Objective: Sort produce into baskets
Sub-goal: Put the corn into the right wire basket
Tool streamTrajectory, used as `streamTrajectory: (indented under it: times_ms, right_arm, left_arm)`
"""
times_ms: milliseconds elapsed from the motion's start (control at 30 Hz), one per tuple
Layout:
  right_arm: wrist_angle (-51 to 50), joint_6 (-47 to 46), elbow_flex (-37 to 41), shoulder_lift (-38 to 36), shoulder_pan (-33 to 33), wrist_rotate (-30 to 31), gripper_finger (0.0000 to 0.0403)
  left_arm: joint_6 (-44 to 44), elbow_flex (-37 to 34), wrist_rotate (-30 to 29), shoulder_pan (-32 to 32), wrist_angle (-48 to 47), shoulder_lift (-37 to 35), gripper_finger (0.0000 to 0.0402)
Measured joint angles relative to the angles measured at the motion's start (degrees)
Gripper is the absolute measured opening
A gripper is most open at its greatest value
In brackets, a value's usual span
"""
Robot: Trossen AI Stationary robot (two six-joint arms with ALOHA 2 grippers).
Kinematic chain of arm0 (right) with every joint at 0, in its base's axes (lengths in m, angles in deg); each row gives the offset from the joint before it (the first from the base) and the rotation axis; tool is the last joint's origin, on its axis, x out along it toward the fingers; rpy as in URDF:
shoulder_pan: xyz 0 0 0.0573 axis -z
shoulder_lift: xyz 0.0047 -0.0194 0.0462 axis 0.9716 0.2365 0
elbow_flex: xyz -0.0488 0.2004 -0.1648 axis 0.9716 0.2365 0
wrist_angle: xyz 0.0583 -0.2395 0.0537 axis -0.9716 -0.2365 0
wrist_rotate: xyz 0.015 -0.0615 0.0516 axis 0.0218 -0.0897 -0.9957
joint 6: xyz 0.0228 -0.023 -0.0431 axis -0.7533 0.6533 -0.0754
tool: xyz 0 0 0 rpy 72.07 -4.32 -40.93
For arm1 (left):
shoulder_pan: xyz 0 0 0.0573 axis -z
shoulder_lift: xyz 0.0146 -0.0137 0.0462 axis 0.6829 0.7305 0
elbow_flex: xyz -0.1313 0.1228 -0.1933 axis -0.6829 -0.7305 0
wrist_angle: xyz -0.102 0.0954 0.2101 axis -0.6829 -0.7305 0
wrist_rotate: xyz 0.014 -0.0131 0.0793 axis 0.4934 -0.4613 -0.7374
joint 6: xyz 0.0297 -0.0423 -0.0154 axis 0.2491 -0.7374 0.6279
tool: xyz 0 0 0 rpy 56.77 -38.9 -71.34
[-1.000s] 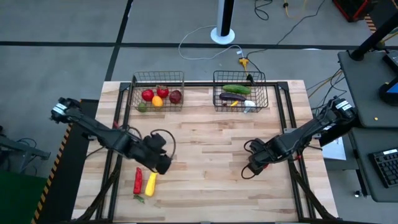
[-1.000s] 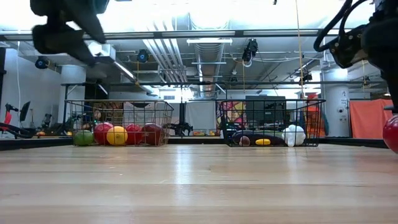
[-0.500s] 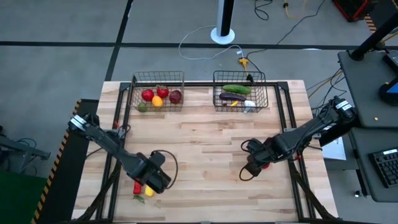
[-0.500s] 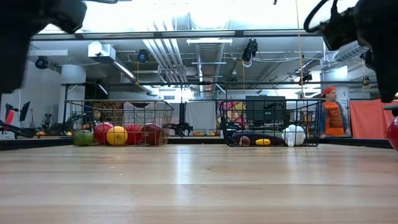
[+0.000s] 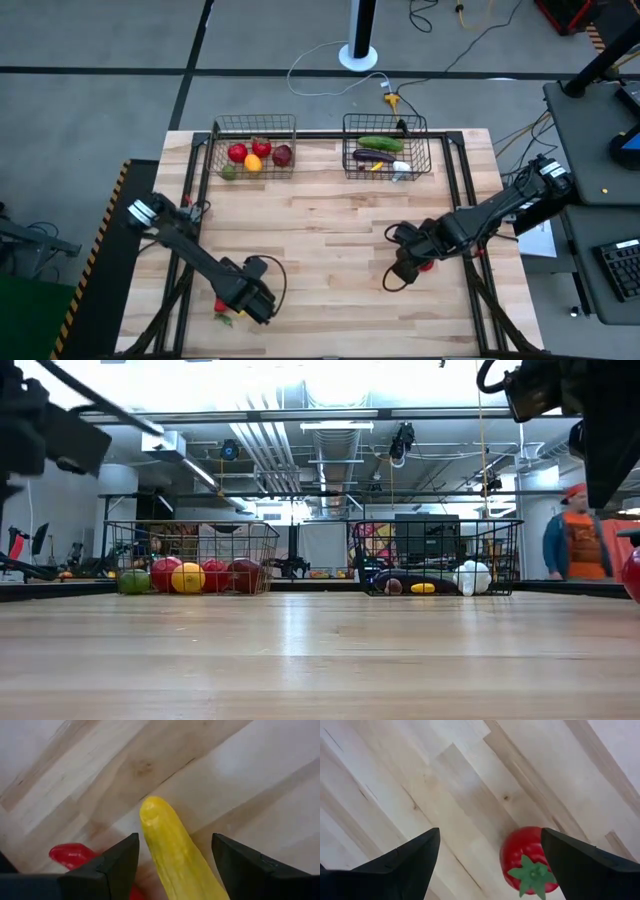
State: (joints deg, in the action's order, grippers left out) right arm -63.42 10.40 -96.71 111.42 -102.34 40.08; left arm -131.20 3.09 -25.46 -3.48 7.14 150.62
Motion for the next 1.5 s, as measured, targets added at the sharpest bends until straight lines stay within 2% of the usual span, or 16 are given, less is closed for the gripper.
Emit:
streamTrajectory:
  times_ms: [167, 367, 767, 1100, 1267, 1367, 1500]
  right_arm:
    - [0.05, 0.41, -0.03, 0.02, 0.17, 1.19, 0.0338]
    - [0.01, 0.51, -0.03, 0.02, 0.17, 1.56, 0.0332]
    - [0.18, 1.01, -0.03, 0.02, 0.17, 2.83, 0.0329]
    - [0.27, 1.6, 0.0, 0.02, 0.17, 3.79, 0.0329]
    - [0.41, 2.07, 0.0, 0.02, 0.17, 4.27, 0.0326]
    - [1.67, 4.45, 0.02, 0.02, 0.17, 4.58, 0.0325]
    - [8.84, 10.96, 0.04, 0.02, 0.15, 8.28, 0.0329]
  left_arm:
    - [2.19, 0.0, 0.06, -0.04, 0.33, 2.36, 0.0231]
    - [4.31, 0.0, -0.06, -0.04, 0.78, 1.95, 0.0225]
    - [8.05, 0.0, 0.22, -0.04, 1.16, 1.39, 0.0076]
    - [11.18, 0.1, -0.48, -0.04, 1.33, 0.33, 0.0065]
    - [14.97, 2.02, -5.89, -0.04, 1.56, -1.39, 0.0064]
    - [20.59, 4.6, -13.16, -0.02, 1.79, -3.28, 0.0064]
    - [30.99, 9.63, -23.41, -0.63, 2.73, -6.38, 0.0063]
